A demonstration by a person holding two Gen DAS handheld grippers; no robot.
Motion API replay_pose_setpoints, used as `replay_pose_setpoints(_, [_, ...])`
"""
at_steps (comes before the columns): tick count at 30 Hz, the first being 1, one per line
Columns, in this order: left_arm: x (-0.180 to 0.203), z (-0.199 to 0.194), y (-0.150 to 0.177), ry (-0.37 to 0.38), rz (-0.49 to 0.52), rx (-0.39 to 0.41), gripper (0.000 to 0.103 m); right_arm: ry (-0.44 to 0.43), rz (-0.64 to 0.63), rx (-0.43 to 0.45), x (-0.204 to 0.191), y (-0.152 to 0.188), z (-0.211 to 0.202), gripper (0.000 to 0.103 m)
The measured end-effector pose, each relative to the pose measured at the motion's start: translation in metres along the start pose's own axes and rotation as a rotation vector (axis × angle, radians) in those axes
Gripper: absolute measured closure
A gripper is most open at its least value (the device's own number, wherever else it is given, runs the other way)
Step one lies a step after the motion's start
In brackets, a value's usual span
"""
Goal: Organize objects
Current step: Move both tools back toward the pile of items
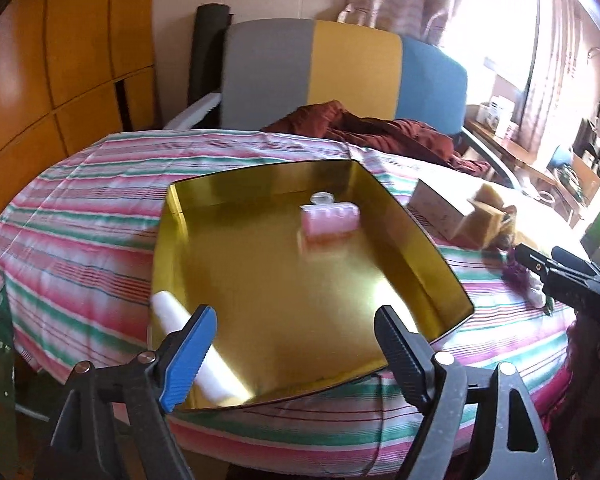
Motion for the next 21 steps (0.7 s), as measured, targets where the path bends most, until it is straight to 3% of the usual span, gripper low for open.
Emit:
replay_pose_setpoints(5, [0.024,0.005,-0.003,0.055,0.030,-0.016,0.012,0.070,0.028,-0.001,0.043,0.000,-0.003,0.000])
replay_pose_setpoints(9, [0.043,0.012,-0.002,0.080,0.062,-0.038,0.011,0.111,0.057,-0.009,0.078,-0.002,-0.006,0.000])
replay_pose_setpoints(13, [0.060,0.016,0.001,0.099,0.099,-0.056,0.000,0.158,0.091,-0.014,0.115,-0.005,-0.010,0.000])
replay_pose_setpoints(21, [0.096,0.017,-0.004,0.164,0.149,-0.061,0.000,0.286,0.229,0.058,0.213,-0.028,-0.031,0.000])
Point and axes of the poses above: each gripper's, at about its wrist camera, not at the fingertips, and z roughly the way its jaws point, x to its right, y to its underside, the point moved 10 cm from there along z, roughly the way its jaws point, and after that the axes turned 4 degrees about -z, right-handed, at the moved point
